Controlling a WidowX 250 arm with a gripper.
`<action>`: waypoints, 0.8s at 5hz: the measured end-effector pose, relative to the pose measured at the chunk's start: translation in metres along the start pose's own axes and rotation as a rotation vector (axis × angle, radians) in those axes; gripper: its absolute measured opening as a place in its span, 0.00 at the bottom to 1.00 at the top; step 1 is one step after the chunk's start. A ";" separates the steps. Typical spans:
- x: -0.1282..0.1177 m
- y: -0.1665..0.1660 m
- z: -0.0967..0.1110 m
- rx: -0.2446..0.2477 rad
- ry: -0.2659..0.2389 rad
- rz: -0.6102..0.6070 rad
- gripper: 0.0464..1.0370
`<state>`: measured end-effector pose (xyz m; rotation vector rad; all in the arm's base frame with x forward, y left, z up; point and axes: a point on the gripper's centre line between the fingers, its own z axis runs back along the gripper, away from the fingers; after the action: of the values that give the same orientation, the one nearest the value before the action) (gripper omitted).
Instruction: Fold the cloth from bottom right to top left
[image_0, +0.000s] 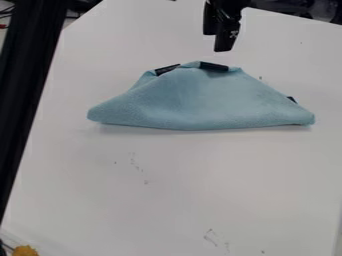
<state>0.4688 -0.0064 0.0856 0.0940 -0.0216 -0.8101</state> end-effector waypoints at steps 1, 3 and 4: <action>-0.018 -0.012 0.008 -0.064 0.122 0.232 0.96; -0.089 -0.017 0.048 -0.106 0.130 0.505 0.96; -0.132 -0.016 0.060 -0.105 0.050 0.598 0.96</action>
<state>0.3630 0.0732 0.1462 0.0058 0.0387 -0.2101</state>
